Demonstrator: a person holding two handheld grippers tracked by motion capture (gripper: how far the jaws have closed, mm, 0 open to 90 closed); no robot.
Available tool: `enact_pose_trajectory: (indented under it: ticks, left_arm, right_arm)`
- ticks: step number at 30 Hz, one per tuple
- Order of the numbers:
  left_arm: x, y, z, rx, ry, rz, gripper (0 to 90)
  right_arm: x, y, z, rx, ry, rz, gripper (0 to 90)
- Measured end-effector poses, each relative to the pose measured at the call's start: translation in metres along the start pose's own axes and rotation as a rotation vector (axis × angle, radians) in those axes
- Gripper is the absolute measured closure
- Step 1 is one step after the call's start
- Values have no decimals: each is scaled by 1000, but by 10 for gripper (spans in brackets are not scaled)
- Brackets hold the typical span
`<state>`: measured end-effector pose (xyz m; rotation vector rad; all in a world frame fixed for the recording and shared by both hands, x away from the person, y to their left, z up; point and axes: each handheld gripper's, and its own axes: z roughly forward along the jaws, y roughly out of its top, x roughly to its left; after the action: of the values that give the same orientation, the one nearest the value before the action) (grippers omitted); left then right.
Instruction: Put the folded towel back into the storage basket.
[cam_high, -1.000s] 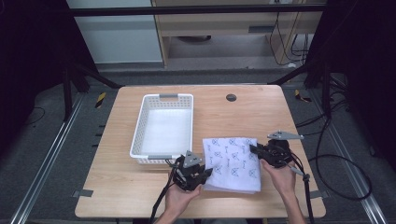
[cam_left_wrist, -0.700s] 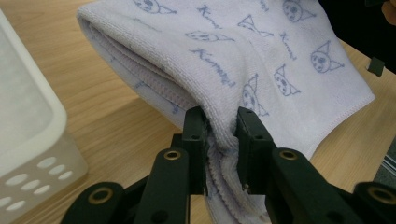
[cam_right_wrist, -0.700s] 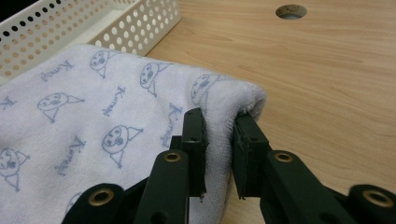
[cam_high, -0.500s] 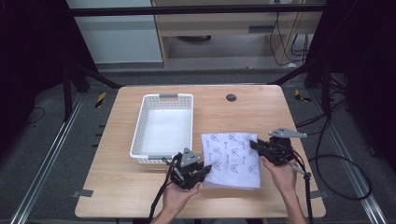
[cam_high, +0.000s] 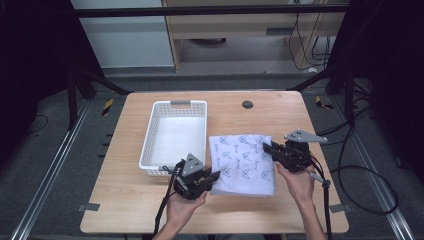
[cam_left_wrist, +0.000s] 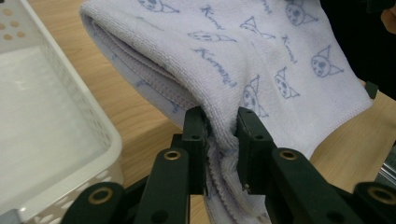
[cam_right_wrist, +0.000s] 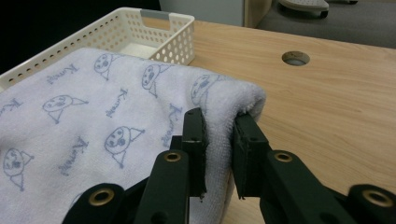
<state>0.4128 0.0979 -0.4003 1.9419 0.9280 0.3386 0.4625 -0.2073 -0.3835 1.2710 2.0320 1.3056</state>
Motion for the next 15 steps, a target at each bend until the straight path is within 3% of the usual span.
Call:
enact_pose_trajectory:
  ticks: [15]
  left_arm:
    - [13, 8, -18, -50, 19, -10, 748]
  right_arm:
    - [15, 21, 3, -41, 10, -26, 772]
